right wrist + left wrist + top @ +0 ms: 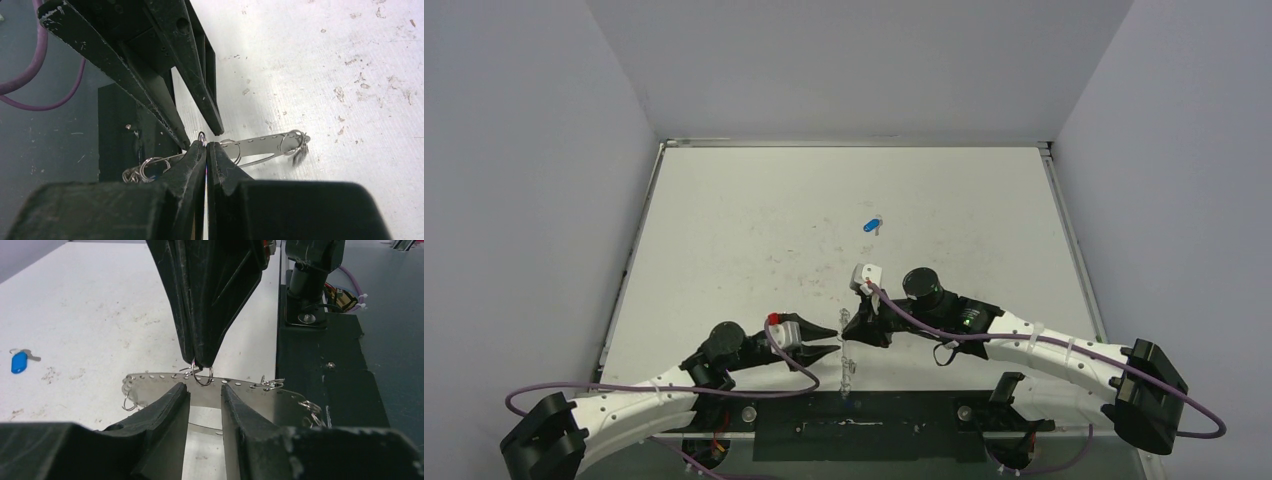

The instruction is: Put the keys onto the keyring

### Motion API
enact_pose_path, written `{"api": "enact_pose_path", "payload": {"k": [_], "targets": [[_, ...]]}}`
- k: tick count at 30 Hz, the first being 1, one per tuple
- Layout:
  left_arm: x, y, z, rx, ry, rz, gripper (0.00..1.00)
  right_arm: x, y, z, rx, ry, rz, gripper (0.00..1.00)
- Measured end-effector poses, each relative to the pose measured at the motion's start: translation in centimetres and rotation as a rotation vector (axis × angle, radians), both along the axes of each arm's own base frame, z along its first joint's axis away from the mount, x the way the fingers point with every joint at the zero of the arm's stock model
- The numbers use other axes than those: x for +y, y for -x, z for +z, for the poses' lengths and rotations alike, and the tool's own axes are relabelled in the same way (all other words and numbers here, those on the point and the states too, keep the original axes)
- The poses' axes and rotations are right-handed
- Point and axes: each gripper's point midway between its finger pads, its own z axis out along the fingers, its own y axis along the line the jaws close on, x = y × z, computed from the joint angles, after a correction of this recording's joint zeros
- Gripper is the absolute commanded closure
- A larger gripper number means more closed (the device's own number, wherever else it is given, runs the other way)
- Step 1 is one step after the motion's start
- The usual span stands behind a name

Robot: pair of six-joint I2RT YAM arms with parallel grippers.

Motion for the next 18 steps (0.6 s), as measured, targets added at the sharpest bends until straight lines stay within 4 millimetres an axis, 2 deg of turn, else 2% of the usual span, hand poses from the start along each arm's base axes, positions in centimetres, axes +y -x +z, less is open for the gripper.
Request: {"api": "enact_pose_path", "payload": {"k": [5, 11, 14, 18], "targets": [[-0.14, 0.41, 0.64, -0.017, 0.021, -0.026, 0.82, 0.17, -0.01, 0.15, -0.003, -0.009, 0.005, 1.0], [-0.27, 0.42, 0.79, -0.023, 0.028, -0.032, 0.87, 0.25, 0.15, 0.26, -0.002, -0.016, 0.015, 1.0], [-0.36, 0.48, 0.8, -0.019, 0.03, -0.037, 0.86, 0.27, 0.34, 0.18, -0.001, -0.015, 0.021, 1.0], [-0.43, 0.59, 0.61, -0.006, 0.027, -0.043, 0.79, 0.26, 0.45, 0.0, 0.002, -0.011, 0.024, 1.0]]}}
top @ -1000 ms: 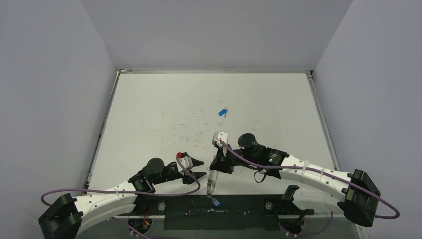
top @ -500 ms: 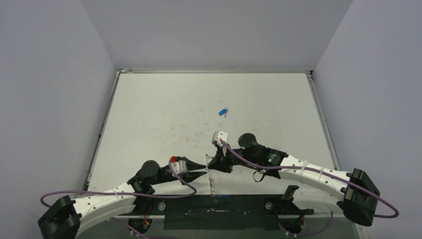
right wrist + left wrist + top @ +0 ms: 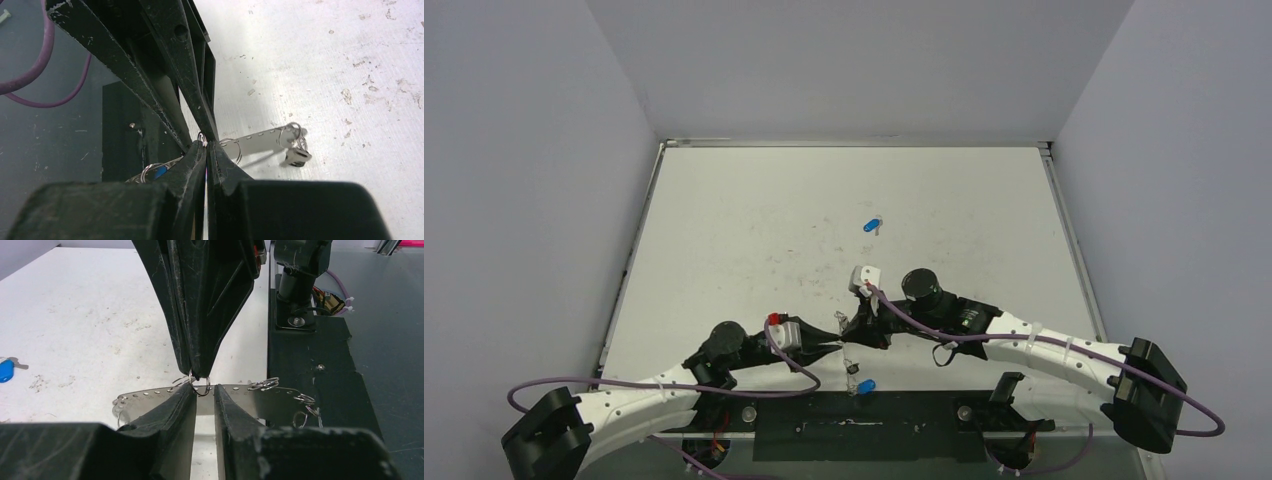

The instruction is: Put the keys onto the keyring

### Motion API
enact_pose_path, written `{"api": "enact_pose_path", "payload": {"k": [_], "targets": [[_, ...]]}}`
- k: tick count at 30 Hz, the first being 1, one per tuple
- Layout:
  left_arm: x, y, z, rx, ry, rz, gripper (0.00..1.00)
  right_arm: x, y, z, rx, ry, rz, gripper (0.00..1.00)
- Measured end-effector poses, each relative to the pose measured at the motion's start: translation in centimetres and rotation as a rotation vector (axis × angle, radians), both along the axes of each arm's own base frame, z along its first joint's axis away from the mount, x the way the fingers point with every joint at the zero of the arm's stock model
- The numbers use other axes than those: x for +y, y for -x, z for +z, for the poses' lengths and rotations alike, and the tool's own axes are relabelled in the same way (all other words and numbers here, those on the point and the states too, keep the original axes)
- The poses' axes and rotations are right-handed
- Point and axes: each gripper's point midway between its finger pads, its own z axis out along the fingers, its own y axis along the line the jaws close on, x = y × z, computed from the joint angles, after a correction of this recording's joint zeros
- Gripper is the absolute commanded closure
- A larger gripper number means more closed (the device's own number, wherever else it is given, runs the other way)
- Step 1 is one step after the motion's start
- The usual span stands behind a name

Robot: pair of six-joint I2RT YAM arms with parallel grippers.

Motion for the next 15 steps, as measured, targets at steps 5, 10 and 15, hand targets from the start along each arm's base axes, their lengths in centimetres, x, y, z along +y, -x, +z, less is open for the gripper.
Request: {"api": "enact_pose_path", "payload": {"k": [5, 10, 15], "targets": [[-0.09, 0.12, -0.24, 0.017, -0.005, -0.007, 0.7, 0.08, 0.22, -0.05, 0.0, 0.001, 0.007, 1.0], [-0.14, 0.12, -0.45, 0.031, -0.01, -0.008, 0.72, 0.17, 0.39, -0.26, 0.004, 0.007, 0.013, 1.0], [-0.17, 0.18, -0.49, 0.048, -0.008, -0.008, 0.88, 0.19, 0.36, -0.5, 0.005, 0.014, 0.014, 1.0]]}}
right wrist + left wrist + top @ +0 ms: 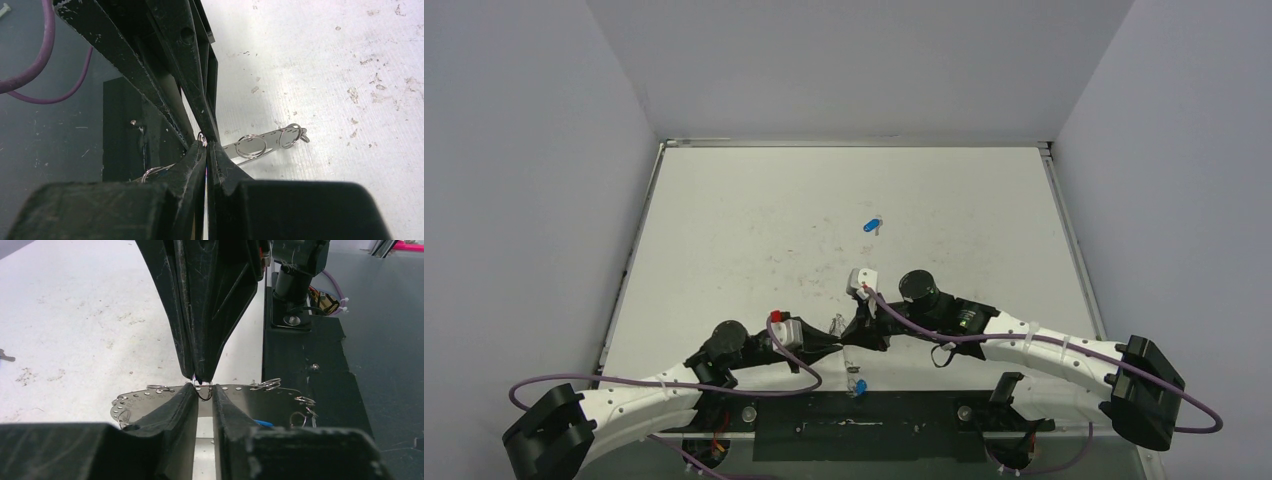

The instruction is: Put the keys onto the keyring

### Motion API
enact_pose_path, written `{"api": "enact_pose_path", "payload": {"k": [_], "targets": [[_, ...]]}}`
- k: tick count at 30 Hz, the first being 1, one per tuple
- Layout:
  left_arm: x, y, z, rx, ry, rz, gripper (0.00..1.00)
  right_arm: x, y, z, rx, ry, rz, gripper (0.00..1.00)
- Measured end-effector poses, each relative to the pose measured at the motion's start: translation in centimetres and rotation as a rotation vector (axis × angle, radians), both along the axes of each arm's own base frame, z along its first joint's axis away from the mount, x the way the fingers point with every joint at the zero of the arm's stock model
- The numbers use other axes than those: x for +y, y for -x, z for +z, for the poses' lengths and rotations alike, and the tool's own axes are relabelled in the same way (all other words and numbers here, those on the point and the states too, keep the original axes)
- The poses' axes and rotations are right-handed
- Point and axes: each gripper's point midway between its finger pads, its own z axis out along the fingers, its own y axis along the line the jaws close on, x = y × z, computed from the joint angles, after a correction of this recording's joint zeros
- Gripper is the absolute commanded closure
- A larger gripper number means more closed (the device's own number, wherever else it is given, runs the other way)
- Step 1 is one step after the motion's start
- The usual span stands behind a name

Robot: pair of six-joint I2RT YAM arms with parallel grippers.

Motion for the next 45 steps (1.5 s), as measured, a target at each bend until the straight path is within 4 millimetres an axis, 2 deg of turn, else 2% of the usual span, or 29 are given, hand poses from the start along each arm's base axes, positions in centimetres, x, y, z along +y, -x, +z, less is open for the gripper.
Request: {"api": "enact_pose_path", "payload": {"k": [5, 11, 12, 15, 17, 21, 23, 28, 31, 34, 40, 45], "targets": [[0.0, 0.0, 0.0, 0.011, 0.003, 0.002, 1.0, 0.0, 0.1, 0.0, -0.003, 0.0, 0.007, 1.0], [0.0, 0.0, -0.1, 0.034, 0.003, 0.004, 1.0, 0.0, 0.1, 0.0, -0.007, -0.001, 0.012, 1.0], [0.0, 0.0, -0.1, 0.037, 0.003, 0.005, 1.0, 0.0, 0.1, 0.0, -0.007, -0.001, 0.011, 0.97], [0.0, 0.1, -0.1, 0.046, 0.003, 0.005, 1.0, 0.0, 0.1, 0.0, -0.003, 0.0, 0.009, 0.69], [0.0, 0.1, -0.1, 0.048, 0.003, 0.004, 1.0, 0.0, -0.1, 0.0, -0.007, -0.002, 0.001, 0.57], [0.0, 0.1, -0.3, 0.055, -0.006, 0.005, 1.0, 0.2, -0.4, 0.4, -0.008, -0.017, -0.02, 0.27], [0.0, 0.1, -0.4, 0.055, -0.008, 0.005, 1.0, 0.3, -0.7, 0.9, -0.016, -0.035, -0.039, 0.17], [0.2, 0.0, 0.0, 0.04, 0.0, 0.012, 1.0, 0.1, -1.7, 3.3, -0.06, -0.106, -0.107, 0.02], [0.3, -0.1, 0.3, 0.024, 0.007, 0.021, 1.0, -0.3, -2.7, 4.9, -0.09, -0.145, -0.181, 0.0], [0.5, -0.1, 0.6, 0.009, 0.012, 0.028, 1.0, -0.8, -4.0, 5.6, -0.096, -0.16, -0.273, 0.0], [1.0, -0.1, 0.8, -0.042, 0.005, 0.034, 1.0, -2.6, -7.9, 5.0, -0.049, -0.122, -0.488, 0.0], [1.4, 0.0, 0.1, -0.073, -0.036, 0.035, 1.0, -4.6, -12.6, 3.7, 0.022, -0.034, -0.721, 0.0]]}}
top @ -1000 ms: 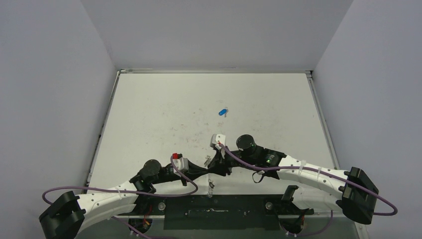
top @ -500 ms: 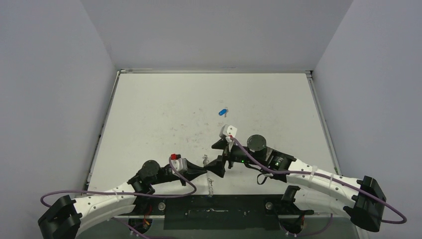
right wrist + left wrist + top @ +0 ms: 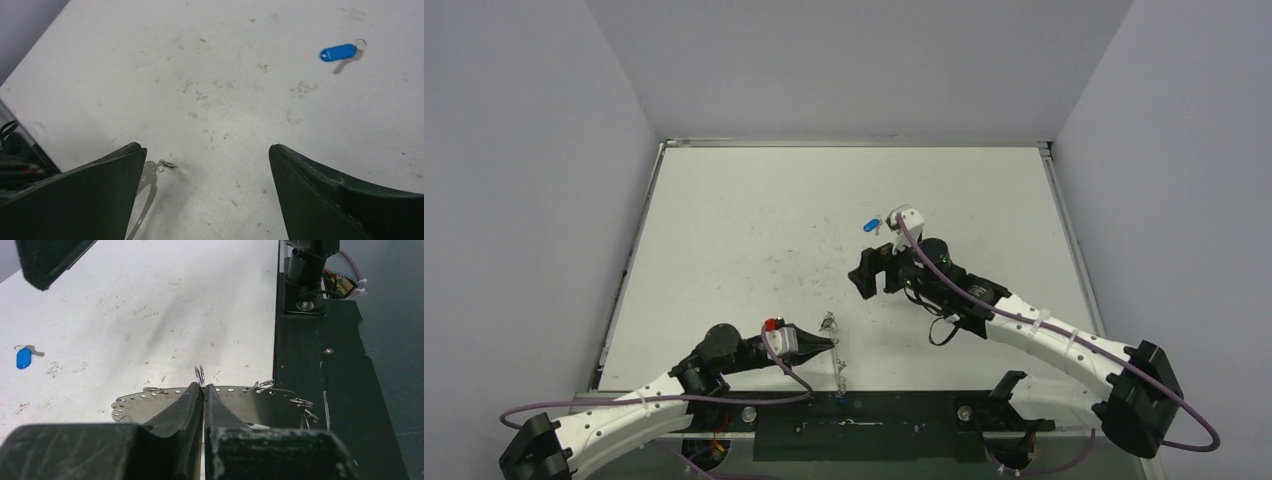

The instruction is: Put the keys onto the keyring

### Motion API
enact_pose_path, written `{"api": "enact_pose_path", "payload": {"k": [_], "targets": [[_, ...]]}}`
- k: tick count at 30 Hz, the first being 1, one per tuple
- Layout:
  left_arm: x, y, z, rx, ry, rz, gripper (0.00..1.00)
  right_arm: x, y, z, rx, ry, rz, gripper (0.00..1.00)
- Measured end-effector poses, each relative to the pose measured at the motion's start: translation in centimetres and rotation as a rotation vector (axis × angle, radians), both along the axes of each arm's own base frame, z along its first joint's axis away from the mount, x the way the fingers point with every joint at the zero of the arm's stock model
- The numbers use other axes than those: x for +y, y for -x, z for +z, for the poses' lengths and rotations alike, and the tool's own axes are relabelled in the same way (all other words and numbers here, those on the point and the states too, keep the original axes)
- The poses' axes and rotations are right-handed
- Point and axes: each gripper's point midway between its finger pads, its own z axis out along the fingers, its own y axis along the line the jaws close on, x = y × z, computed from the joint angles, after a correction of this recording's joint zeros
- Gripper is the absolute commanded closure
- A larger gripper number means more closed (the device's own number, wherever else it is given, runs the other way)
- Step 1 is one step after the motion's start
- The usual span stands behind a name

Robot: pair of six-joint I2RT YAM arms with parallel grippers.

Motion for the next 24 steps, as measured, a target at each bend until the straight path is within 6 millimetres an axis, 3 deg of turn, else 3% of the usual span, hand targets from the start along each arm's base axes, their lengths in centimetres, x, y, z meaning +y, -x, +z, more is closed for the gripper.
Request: {"api": "enact_pose_path", "payload": {"k": [6, 13, 16, 18, 24], "targets": [[0.3, 0.0, -0.5, -0.004, -0.035, 0.003, 1.0, -3.0, -6.8, -3.2, 0.143, 0.118, -0.241, 0.02], [0.4, 0.0, -1.1, 0.011, -0.059, 0.007, 1.0, -5.5, -14.4, -9.5, 0.339, 0.19, -0.365, 0.26], [0.4, 0.0, -1.4, 0.017, -0.067, 0.009, 1.0, -5.2, -17.2, -11.8, 0.395, 0.245, -0.381, 0.35], [0.5, 0.0, -1.5, 0.021, -0.072, 0.01, 1.0, -4.5, -18.6, -12.8, 0.42, 0.281, -0.379, 0.36], [0.5, 0.0, -1.6, 0.023, -0.074, 0.011, 1.0, -2.5, -22.1, -13.5, 0.421, 0.352, -0.404, 0.42]]}}
